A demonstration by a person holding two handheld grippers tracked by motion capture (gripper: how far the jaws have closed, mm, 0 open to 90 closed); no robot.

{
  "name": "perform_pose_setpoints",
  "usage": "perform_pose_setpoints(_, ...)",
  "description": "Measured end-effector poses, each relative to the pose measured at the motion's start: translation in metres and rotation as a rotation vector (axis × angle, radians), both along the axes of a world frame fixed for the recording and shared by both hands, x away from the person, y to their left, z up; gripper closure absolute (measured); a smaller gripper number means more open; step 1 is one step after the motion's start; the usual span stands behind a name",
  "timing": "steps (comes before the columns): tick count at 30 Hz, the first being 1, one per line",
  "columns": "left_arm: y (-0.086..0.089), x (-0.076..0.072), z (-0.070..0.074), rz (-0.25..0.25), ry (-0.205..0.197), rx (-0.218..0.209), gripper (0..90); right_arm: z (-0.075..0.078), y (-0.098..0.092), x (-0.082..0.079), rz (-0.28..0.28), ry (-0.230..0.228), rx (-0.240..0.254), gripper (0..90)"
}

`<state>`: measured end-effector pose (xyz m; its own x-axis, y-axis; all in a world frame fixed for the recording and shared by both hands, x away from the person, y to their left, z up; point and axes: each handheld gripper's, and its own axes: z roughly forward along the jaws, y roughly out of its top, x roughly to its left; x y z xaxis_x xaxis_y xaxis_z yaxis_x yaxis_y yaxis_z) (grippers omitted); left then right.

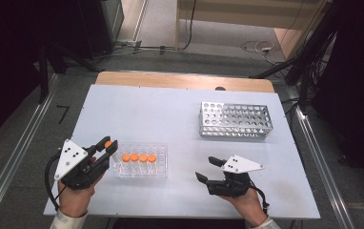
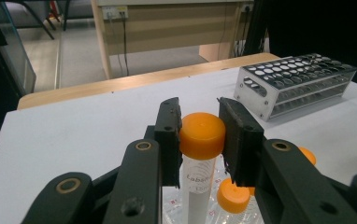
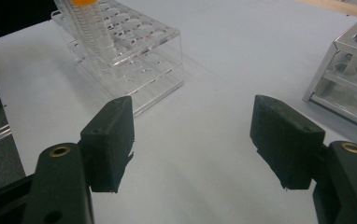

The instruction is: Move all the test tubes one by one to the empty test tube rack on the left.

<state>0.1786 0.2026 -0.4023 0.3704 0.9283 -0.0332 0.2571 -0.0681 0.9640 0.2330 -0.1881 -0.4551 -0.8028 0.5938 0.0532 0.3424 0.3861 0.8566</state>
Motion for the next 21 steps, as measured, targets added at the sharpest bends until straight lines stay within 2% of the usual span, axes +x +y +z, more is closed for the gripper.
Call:
perform_pose_setpoints(10,-0.006,0.004,-0.01,-0.012,0.027,0.017,69.7,0.0,0.0,0.0,0.002,-0.001,-0.001,29.0)
perform_pose_setpoints(21,-0.004,0.005,-0.013,-0.035,0.049,-0.014,63.4,-0.001,0.0,0.0,0.003,0.001,-0.001,29.0)
